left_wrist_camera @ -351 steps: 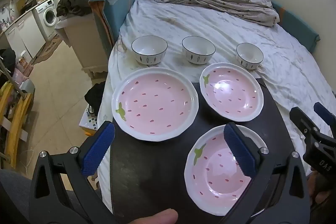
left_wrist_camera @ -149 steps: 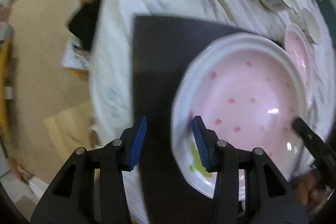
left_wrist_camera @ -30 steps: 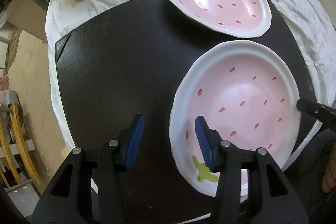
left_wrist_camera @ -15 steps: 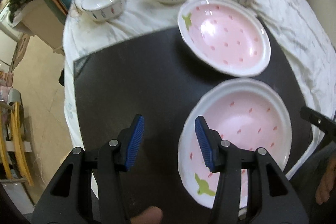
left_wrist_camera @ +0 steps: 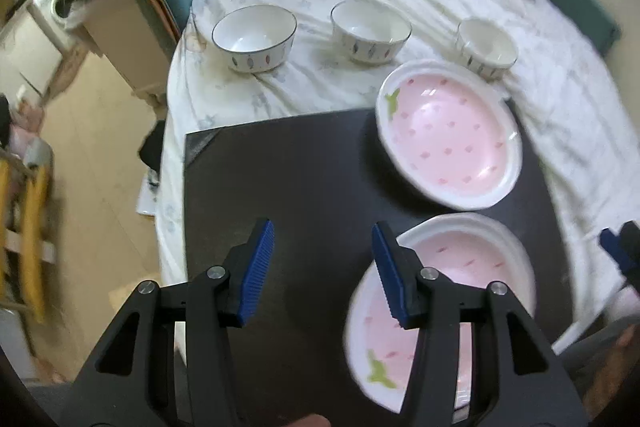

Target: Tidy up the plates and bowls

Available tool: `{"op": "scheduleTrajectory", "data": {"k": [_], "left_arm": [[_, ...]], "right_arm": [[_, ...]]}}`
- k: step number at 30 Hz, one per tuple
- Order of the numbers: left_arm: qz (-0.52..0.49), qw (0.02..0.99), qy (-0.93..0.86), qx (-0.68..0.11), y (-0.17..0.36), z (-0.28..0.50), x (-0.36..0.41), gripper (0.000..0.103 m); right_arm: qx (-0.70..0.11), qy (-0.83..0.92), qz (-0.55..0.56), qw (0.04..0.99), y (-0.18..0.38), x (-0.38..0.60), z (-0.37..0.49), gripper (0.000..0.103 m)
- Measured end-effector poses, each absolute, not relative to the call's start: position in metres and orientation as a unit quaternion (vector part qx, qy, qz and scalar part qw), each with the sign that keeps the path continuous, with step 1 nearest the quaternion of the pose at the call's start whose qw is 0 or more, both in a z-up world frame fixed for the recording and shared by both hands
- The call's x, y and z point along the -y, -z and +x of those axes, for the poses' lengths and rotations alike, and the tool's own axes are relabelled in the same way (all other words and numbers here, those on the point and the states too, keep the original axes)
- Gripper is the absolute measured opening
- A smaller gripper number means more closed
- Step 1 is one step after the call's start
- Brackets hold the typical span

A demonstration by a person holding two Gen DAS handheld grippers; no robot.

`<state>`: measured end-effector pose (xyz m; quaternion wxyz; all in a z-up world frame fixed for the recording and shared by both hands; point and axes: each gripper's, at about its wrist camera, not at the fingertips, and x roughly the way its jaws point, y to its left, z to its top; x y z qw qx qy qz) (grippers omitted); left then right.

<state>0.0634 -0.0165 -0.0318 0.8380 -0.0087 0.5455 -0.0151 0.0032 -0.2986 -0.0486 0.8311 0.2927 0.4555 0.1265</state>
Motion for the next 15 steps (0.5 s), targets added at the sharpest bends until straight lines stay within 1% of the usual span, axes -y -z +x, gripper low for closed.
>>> {"op": "scheduleTrajectory", "data": {"k": [1,2,3,4,6,8,10,11,12,15], "left_arm": [[-0.006,0.844,0.018,-0.536,0.029,0.064,0.018,0.056],[0.0,0.851,0.02,-0.524,0.026,0.064,0.02,0.068],[0.01,0.86,0.017,-0.509,0.026,0.064,0.022,0.075],[0.02,0.861,-0.002,-0.508,0.027,0.067,0.023,0.075],[-0.007,0.858,0.014,-0.513,0.027,0.074,0.023,0.075],[-0.001,0.861,0.009,-0.508,0.025,0.078,0.027,0.076],[-0.009,0.86,0.013,-0.51,0.026,0.083,0.028,0.086],[-0.013,0.859,0.015,-0.511,0.027,0.085,0.029,0.094],[-0.018,0.858,0.014,-0.513,0.028,0.088,0.029,0.097],[-0.018,0.858,0.01,-0.514,0.03,0.096,0.031,0.1]], "right_arm": [[-0.444,-0.121,0.292,0.839,0.042,0.3,0.004,0.085],[-0.438,-0.118,0.289,0.843,0.037,0.3,0.006,0.085],[-0.436,-0.119,0.288,0.844,0.033,0.301,0.009,0.085],[-0.434,-0.12,0.289,0.845,0.03,0.302,0.013,0.085],[-0.432,-0.121,0.29,0.846,0.023,0.303,0.019,0.085],[-0.432,-0.122,0.275,0.85,0.016,0.305,0.028,0.085],[-0.431,-0.12,0.259,0.856,0.011,0.309,0.036,0.085],[-0.431,-0.118,0.254,0.858,0.01,0.311,0.042,0.085],[-0.432,-0.116,0.251,0.859,0.011,0.315,0.047,0.085],[-0.433,-0.1,0.253,0.86,0.015,0.33,0.065,0.085]]}}
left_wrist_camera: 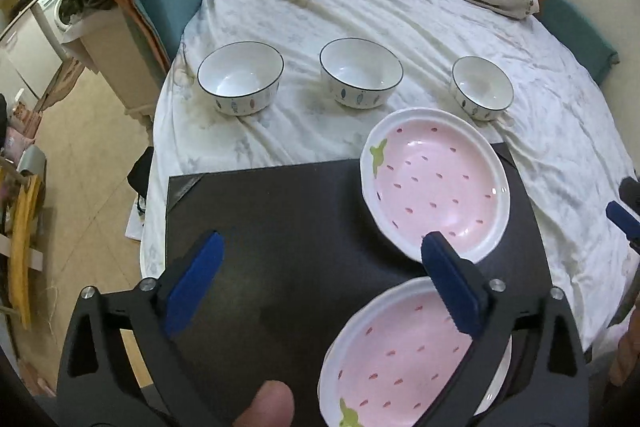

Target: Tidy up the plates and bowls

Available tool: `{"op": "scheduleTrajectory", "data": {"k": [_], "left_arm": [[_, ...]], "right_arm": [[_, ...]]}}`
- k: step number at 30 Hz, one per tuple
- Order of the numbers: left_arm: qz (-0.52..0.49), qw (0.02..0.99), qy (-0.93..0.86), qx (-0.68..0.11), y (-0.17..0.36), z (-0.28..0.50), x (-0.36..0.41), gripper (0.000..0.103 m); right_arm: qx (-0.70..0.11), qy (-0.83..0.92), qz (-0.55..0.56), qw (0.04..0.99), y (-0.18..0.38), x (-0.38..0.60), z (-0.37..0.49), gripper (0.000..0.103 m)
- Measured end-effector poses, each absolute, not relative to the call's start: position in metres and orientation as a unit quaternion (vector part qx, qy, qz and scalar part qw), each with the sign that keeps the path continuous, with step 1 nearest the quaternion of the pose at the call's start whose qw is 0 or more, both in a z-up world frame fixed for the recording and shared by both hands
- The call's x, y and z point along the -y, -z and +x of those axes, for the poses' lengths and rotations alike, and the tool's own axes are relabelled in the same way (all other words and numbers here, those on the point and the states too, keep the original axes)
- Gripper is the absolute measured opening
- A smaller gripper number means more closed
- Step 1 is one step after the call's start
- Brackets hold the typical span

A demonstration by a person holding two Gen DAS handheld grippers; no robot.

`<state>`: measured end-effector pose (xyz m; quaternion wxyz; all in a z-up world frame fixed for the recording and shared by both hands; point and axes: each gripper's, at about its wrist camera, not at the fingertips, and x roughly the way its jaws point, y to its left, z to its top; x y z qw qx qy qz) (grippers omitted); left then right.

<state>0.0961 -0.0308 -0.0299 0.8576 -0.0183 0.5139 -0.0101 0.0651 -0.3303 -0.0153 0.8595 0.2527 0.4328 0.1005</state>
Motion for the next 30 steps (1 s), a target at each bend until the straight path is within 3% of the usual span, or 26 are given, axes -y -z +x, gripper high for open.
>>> {"op": "scheduleTrajectory", "data": {"k": [13,19,27,30], "left_arm": [[-0.002,0.852,-0.016,-0.523,0.069,0.165,0.028,0.101],[-0.043,0.837,-0.001,-0.546,0.087,0.181,0.028,0.101],[-0.06,0.802,0.045,-0.592,0.119,0.194,0.047,0.078],[-0.068,0.793,0.056,-0.603,0.125,0.196,0.052,0.067]], "right_arm": [[-0.489,-0.03,0.283,0.825,0.085,0.379,0.131,0.085],[-0.519,-0.052,0.311,0.794,0.114,0.382,0.157,0.085],[-0.569,-0.084,0.307,0.758,0.143,0.356,0.181,0.085],[-0.586,-0.089,0.292,0.75,0.153,0.347,0.186,0.078]]}}
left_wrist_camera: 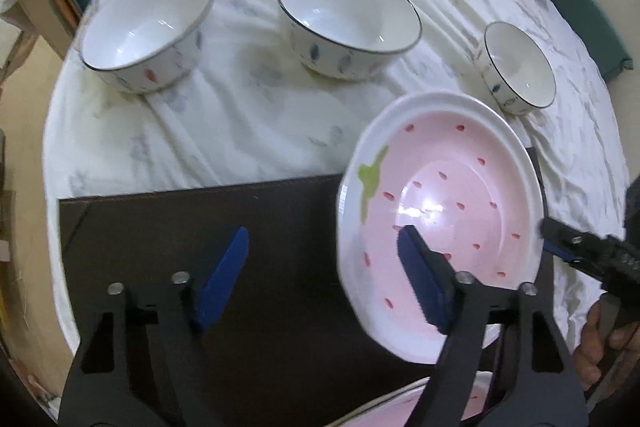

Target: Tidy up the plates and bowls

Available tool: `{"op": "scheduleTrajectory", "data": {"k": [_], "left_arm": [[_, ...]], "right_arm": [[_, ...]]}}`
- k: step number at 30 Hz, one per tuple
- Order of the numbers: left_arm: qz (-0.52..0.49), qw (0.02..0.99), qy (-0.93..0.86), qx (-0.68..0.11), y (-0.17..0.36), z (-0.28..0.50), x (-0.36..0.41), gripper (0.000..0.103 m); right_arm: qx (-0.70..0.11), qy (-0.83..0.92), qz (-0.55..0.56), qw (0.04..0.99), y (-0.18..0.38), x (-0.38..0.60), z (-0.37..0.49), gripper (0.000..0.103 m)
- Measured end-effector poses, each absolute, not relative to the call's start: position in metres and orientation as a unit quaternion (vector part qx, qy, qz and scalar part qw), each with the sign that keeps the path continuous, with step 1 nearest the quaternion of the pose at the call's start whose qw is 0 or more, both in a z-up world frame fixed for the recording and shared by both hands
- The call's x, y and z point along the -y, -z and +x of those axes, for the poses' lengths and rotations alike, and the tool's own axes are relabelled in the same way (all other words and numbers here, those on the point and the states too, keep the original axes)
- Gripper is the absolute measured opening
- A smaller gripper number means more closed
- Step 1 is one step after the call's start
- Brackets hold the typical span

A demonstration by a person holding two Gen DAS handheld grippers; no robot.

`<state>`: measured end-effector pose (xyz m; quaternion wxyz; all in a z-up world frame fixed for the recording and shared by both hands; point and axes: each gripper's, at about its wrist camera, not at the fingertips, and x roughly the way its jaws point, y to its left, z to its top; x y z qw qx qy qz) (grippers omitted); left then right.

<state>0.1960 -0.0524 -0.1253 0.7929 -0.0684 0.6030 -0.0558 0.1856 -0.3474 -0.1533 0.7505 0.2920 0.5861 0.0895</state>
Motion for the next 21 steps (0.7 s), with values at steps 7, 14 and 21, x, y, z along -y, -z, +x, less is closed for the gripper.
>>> {"op": "scheduleTrajectory", "data": {"k": [7,14,21], "left_arm": [[-0.097,0.762,0.085,-0.635,0.144,0.197,0.069,0.037],[-0.109,0.76,0.072,-0.637,0.149,0.204,0.076,0.035],[-0.112,0.755,0.072,-0.642,0.149,0.206,0.076,0.034]], "right_arm": [[-0.606,-0.136,0.307,0.721,0.17,0.335,0.191,0.045],[-0.613,-0.148,0.299,0.716,0.174,0.321,0.193,0.041],[-0.607,-0.148,0.309,0.717,0.175,0.321,0.196,0.041]]}}
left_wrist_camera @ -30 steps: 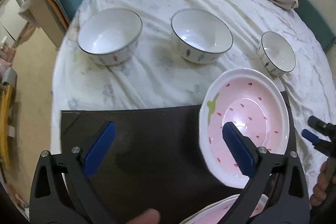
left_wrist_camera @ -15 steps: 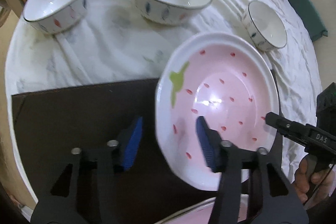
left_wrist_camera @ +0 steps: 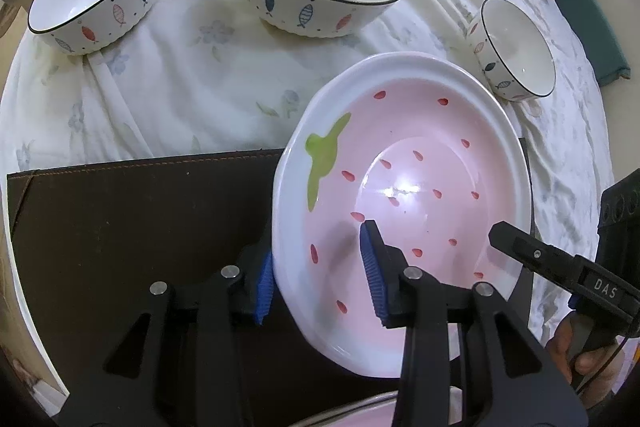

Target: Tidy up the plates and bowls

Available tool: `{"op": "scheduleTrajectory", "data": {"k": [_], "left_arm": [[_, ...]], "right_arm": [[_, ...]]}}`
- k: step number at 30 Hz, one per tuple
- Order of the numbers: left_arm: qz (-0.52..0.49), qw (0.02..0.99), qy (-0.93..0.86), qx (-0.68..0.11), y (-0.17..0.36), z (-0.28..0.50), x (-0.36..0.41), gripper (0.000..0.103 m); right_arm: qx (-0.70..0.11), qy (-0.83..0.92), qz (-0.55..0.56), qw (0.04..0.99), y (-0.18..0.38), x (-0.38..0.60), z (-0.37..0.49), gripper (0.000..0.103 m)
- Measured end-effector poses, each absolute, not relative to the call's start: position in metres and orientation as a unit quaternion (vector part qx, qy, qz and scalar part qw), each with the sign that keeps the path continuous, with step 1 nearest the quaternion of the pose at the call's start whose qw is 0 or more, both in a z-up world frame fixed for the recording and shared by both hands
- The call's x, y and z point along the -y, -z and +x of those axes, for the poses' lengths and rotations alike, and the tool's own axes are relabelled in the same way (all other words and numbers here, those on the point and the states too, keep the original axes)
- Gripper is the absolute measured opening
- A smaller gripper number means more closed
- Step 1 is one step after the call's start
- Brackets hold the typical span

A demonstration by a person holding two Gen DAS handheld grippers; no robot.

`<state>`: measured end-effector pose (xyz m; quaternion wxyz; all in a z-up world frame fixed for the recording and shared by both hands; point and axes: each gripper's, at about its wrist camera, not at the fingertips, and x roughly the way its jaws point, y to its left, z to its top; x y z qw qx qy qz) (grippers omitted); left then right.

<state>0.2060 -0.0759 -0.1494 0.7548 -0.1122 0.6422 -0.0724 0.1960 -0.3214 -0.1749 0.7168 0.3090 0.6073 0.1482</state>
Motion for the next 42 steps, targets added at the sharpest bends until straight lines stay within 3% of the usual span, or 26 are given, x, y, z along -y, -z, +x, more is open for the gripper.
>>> {"op": "scheduleTrajectory", "data": {"k": [6,17,42], "left_arm": [[-0.113,0.76,0.075,-0.636,0.146,0.203,0.069,0.029],[-0.114,0.804,0.097,-0.576,0.088,0.193,0.072,0.029],[-0.104,0.804,0.142,-0.568,0.046,0.103,0.06,0.029]], "right_arm": [[-0.603,-0.145,0.283,0.732,0.169,0.314,0.194,0.042],[-0.584,-0.14,0.259,0.757,0.139,0.311,0.19,0.042],[-0.543,-0.172,0.218,0.792,0.057,0.289,0.118,0.04]]}}
